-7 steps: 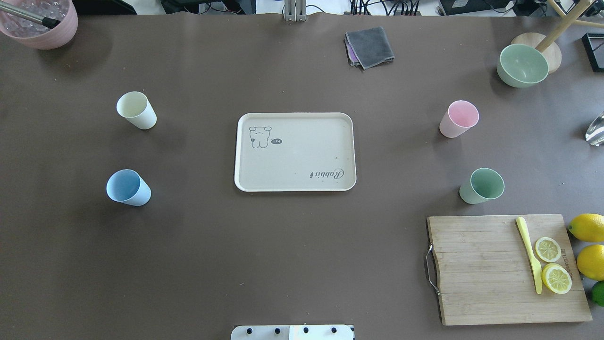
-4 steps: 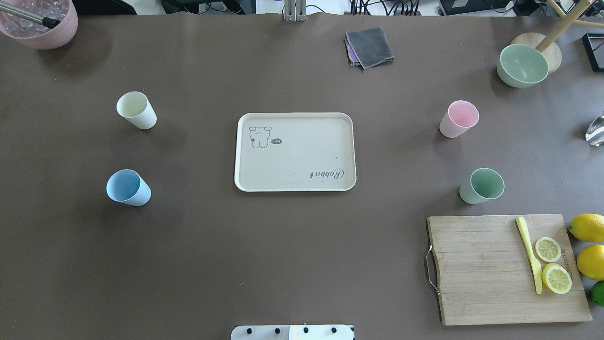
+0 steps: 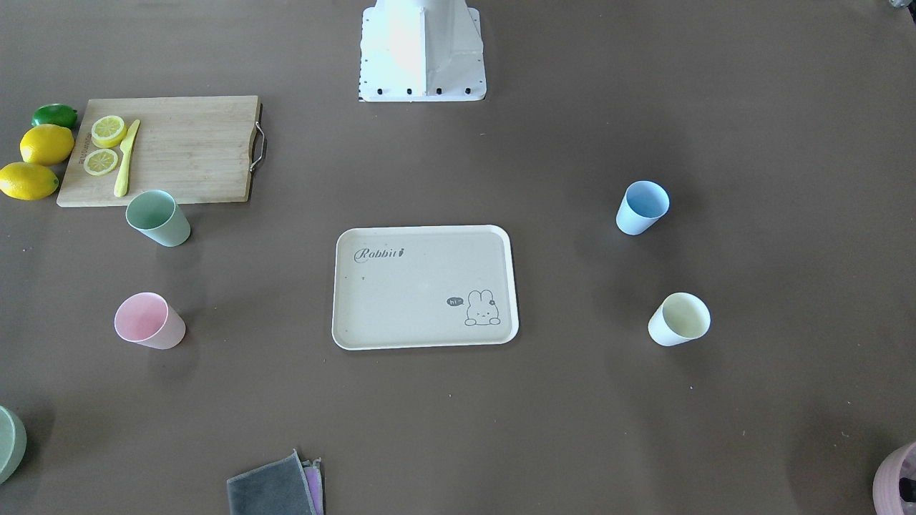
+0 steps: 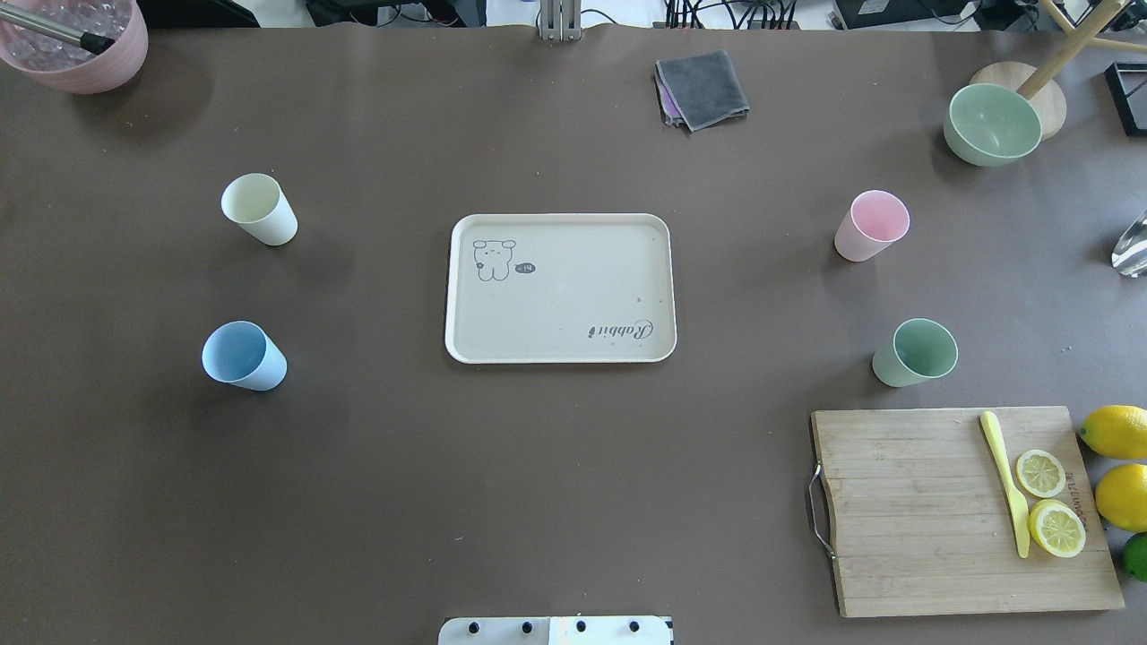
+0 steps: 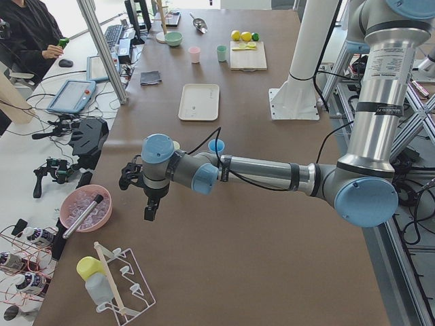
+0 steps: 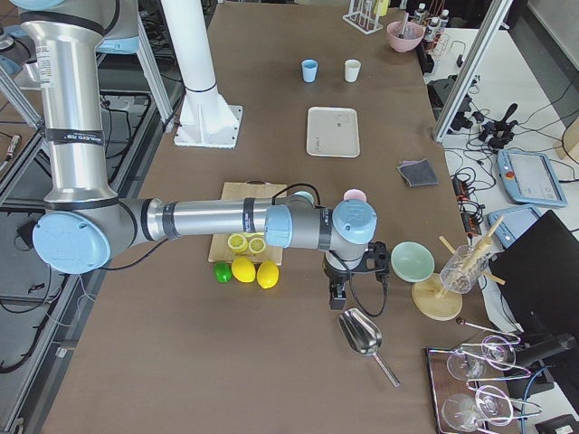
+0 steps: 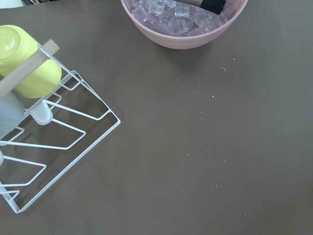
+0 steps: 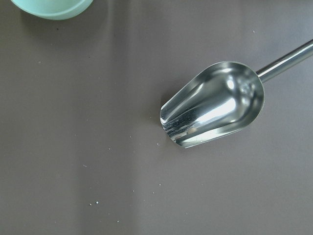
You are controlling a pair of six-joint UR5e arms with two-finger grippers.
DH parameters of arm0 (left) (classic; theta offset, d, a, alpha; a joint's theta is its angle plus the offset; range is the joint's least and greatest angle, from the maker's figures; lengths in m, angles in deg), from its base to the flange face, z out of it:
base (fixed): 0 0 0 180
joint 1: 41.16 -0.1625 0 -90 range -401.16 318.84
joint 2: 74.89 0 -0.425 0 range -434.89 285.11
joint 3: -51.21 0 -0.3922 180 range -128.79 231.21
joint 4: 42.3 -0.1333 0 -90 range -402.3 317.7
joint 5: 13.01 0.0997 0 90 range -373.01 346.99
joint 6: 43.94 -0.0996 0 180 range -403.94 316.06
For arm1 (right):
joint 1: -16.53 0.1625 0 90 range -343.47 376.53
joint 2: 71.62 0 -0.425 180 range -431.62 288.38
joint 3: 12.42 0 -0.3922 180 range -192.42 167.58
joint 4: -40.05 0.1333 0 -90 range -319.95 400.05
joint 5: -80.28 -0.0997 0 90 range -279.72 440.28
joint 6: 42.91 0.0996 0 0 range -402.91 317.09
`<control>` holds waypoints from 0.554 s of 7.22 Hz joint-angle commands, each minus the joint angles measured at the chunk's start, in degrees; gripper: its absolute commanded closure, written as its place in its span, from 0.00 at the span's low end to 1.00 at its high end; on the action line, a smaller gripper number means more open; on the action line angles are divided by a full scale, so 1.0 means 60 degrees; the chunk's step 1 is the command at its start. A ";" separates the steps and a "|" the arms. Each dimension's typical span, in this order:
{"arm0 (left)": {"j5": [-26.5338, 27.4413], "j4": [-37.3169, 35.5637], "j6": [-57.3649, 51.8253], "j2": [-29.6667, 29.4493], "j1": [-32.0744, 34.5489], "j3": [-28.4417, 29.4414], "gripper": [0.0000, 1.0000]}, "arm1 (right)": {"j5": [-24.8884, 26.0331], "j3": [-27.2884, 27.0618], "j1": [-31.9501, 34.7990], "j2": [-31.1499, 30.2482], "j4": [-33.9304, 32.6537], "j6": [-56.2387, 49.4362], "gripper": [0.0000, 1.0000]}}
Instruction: Place all cups on tray
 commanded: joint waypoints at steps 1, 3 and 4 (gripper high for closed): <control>-0.0056 0.0044 -0.0053 0.0116 -0.0001 0.0021 0.02 | -0.0009 -0.0024 0.0001 0.0026 0.0000 -0.0006 0.00; 0.0002 0.0961 -0.0053 0.0350 -0.0001 0.0151 0.02 | 0.0064 -0.0112 0.0001 0.0114 0.0000 0.0023 0.00; -0.0012 0.0924 -0.0039 0.0351 -0.0001 0.0167 0.02 | 0.0049 -0.0112 0.0001 0.0114 0.0000 0.0067 0.00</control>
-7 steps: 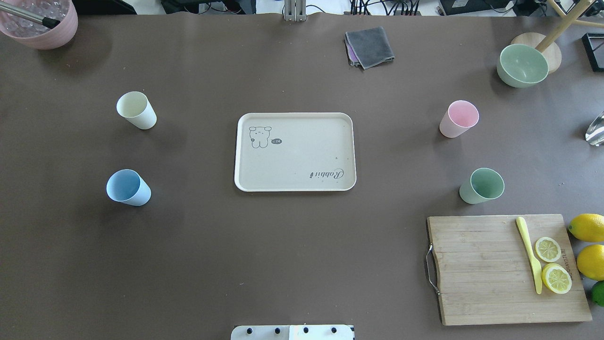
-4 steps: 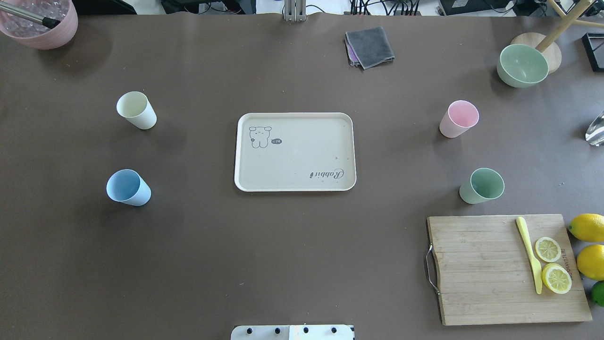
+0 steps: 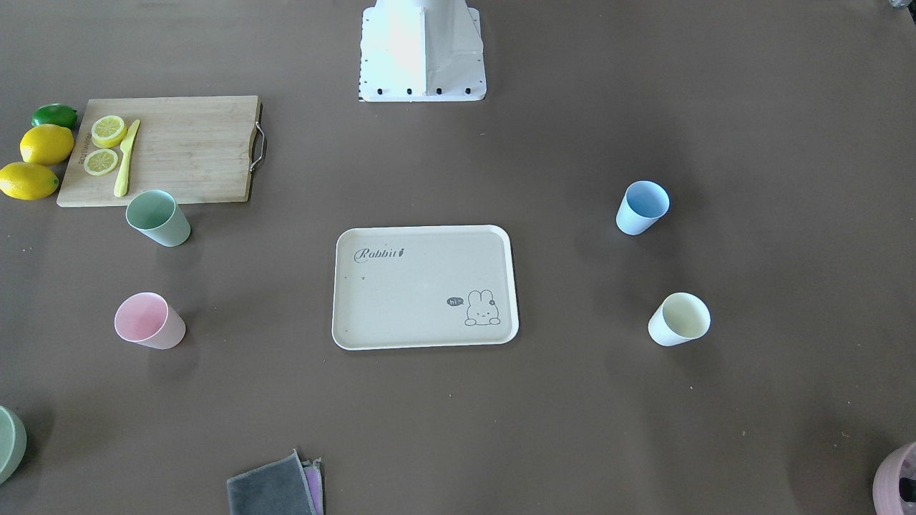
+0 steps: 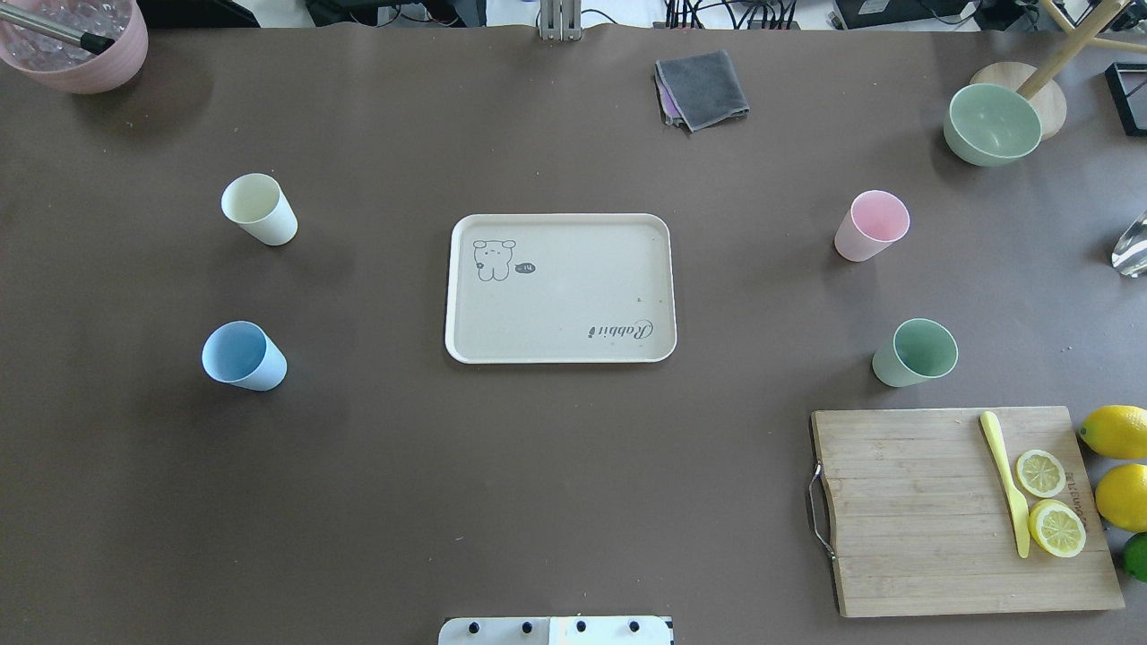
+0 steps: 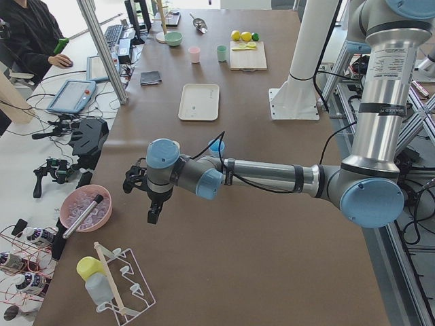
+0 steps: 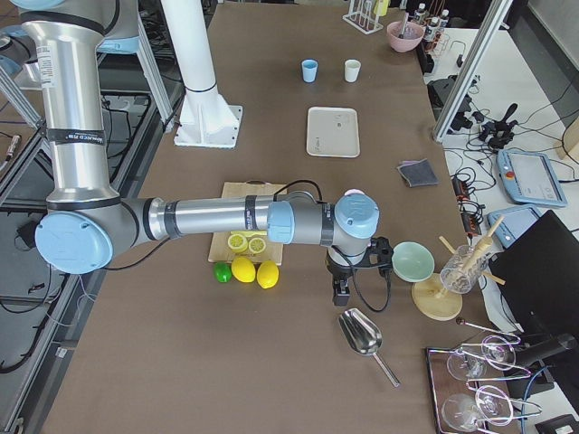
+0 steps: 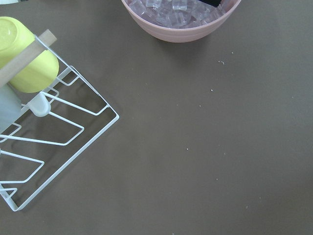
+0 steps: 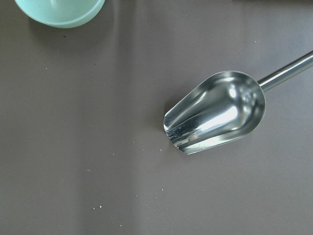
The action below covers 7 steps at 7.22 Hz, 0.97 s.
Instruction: Place all cups on tray
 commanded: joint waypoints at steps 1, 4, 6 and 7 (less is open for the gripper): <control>-0.0006 0.0147 0.0060 0.0035 0.0000 0.0100 0.02 | 0.0042 -0.0102 0.0000 0.0022 0.0029 0.0029 0.00; -0.0050 0.0103 0.0002 0.0079 0.0000 0.0013 0.02 | 0.0630 -0.0132 -0.0029 0.0066 0.0116 0.0249 0.00; -0.0050 0.0132 0.0017 0.0094 0.0029 -0.0002 0.02 | 0.0132 -0.0147 -0.0029 -0.0022 0.0205 0.0278 0.00; -0.0050 0.0118 0.0060 0.0094 0.0014 -0.0002 0.02 | -0.0275 -0.0162 -0.0029 0.0094 0.0176 0.0496 0.00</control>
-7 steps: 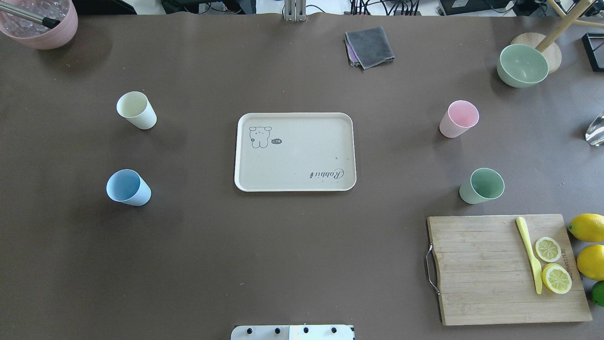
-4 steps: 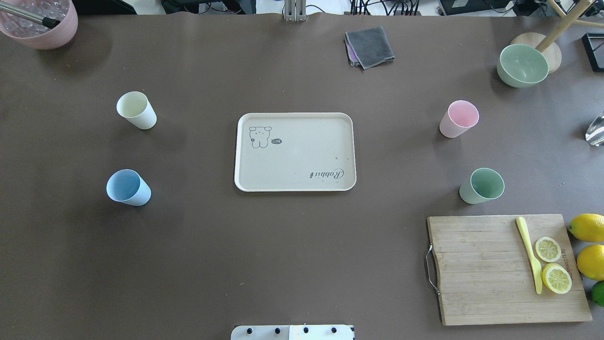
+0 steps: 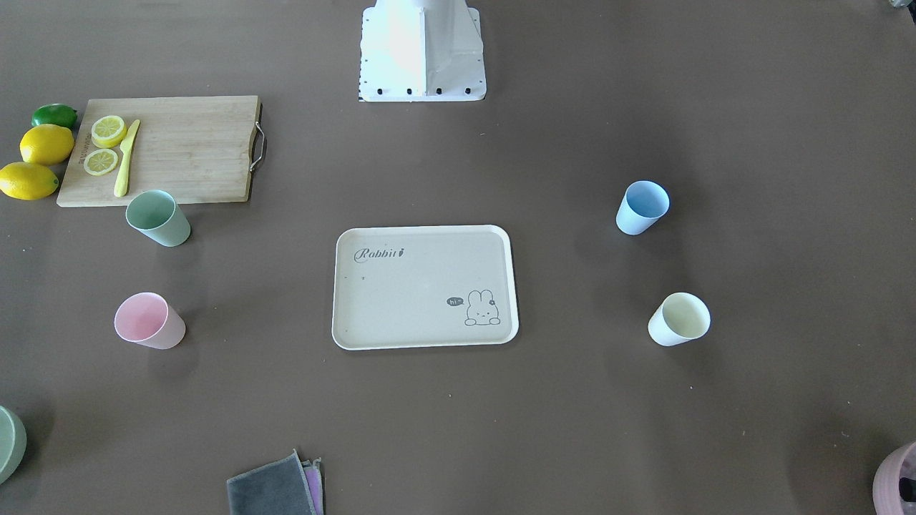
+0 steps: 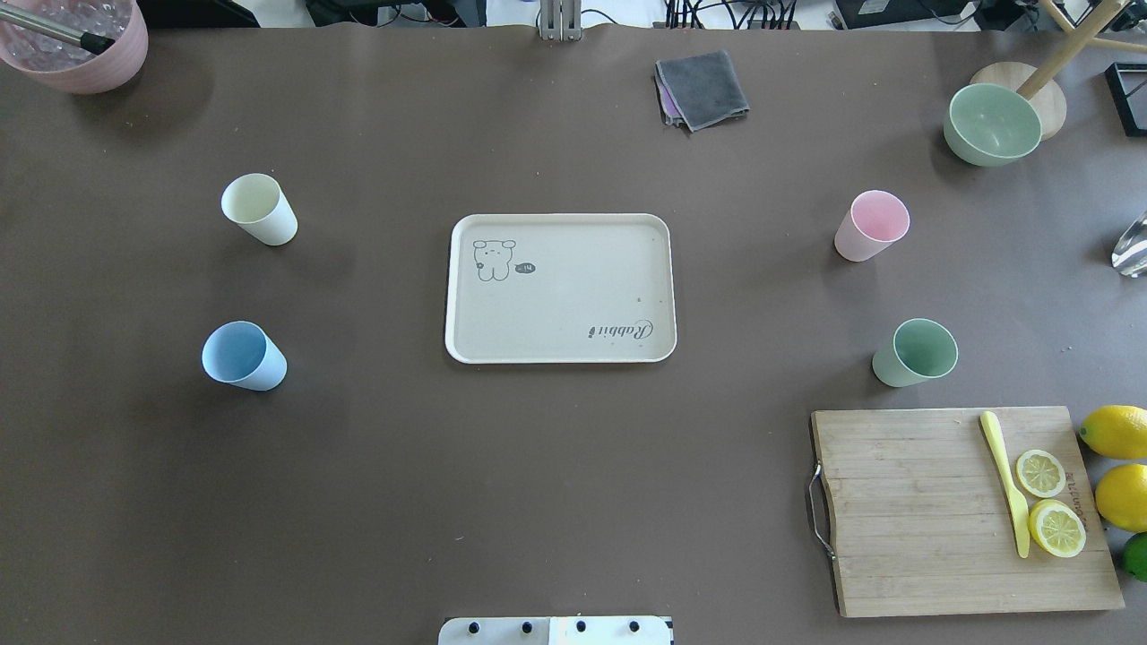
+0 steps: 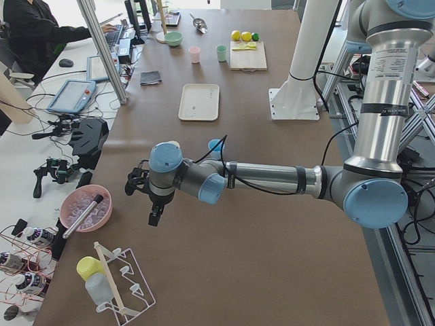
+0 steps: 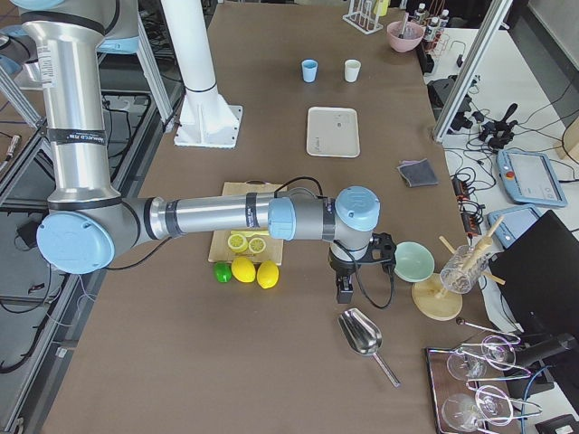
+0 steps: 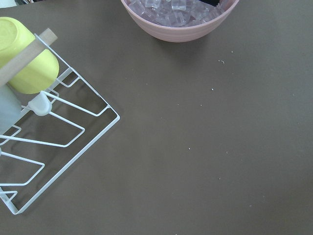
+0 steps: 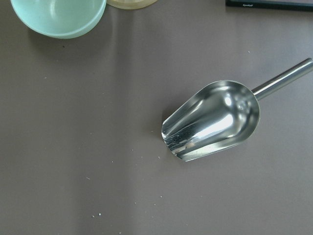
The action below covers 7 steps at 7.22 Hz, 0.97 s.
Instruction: Place all cups on tray
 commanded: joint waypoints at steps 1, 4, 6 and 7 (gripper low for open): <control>-0.0001 -0.0012 0.0096 -0.0012 -0.0005 -0.0090 0.02 | -0.0814 -0.0145 -0.0059 0.0104 0.0044 0.0451 0.00; -0.0016 0.0090 0.1673 -0.0041 -0.0107 -0.0514 0.02 | -0.1096 -0.0658 -0.0644 0.0017 0.0874 0.1561 0.00; -0.0001 0.0047 0.3470 -0.0056 -0.0879 -0.1215 0.02 | -0.0428 -0.0760 -0.1811 -0.0071 0.2860 0.4133 0.00; 0.0014 0.0032 0.4307 -0.0041 -0.1304 -0.1669 0.02 | -0.0234 -0.0804 -0.2572 -0.0101 0.3466 0.5233 0.00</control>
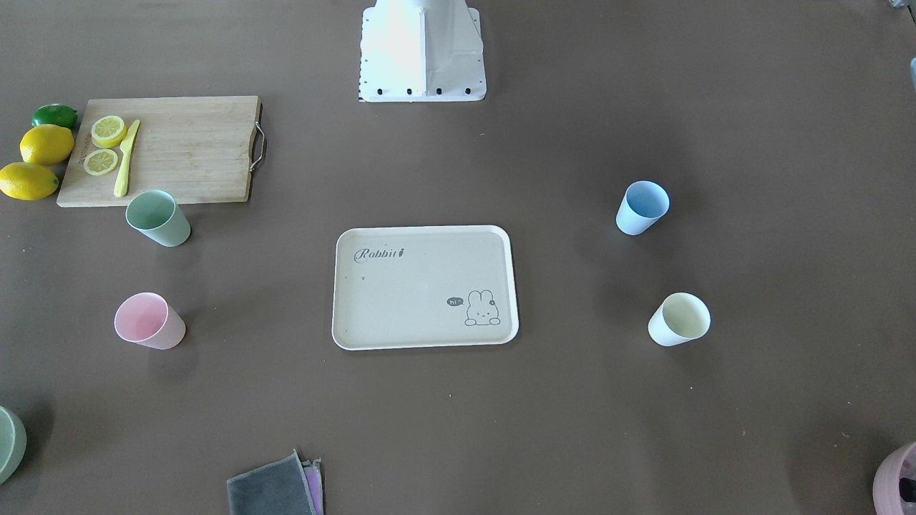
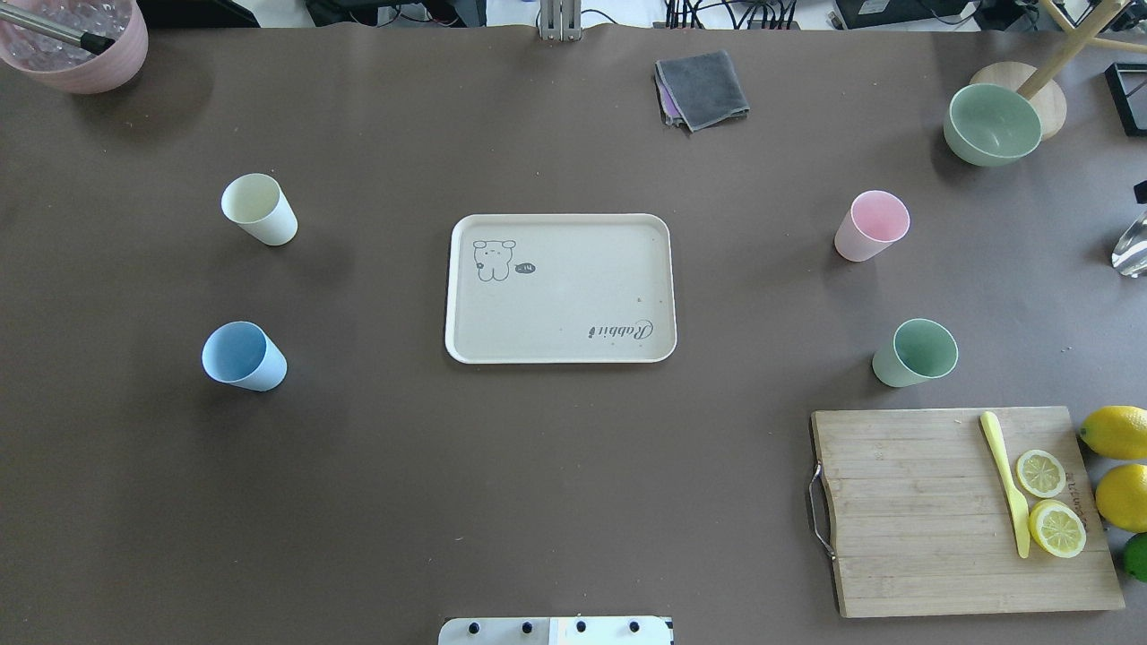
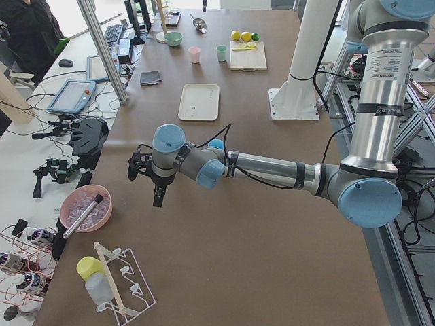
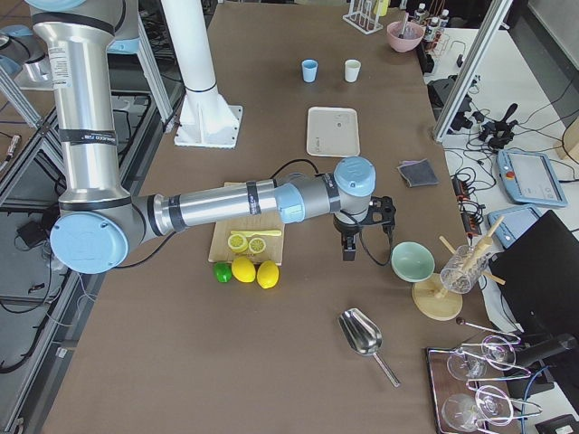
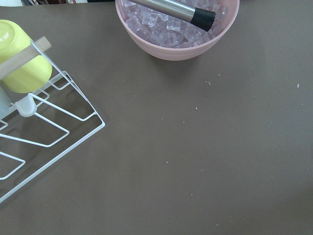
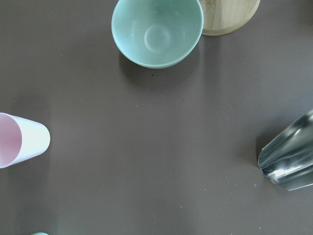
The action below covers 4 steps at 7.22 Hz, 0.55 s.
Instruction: Place all cups on tray
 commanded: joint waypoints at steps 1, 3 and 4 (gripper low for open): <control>-0.0002 -0.0005 0.1668 0.0006 -0.0836 -0.0830 0.02 | 0.0370 -0.0377 -0.1388 -0.0098 0.1238 0.2215 0.00; 0.0056 -0.0005 0.2460 -0.0008 -0.1480 -0.1168 0.02 | 0.0675 -0.1152 -0.2399 -0.0419 0.1255 0.3068 0.00; 0.0100 -0.0005 0.2856 0.0006 -0.1730 -0.1431 0.02 | 0.1055 -0.1606 -0.2955 -0.0710 0.1255 0.3449 0.00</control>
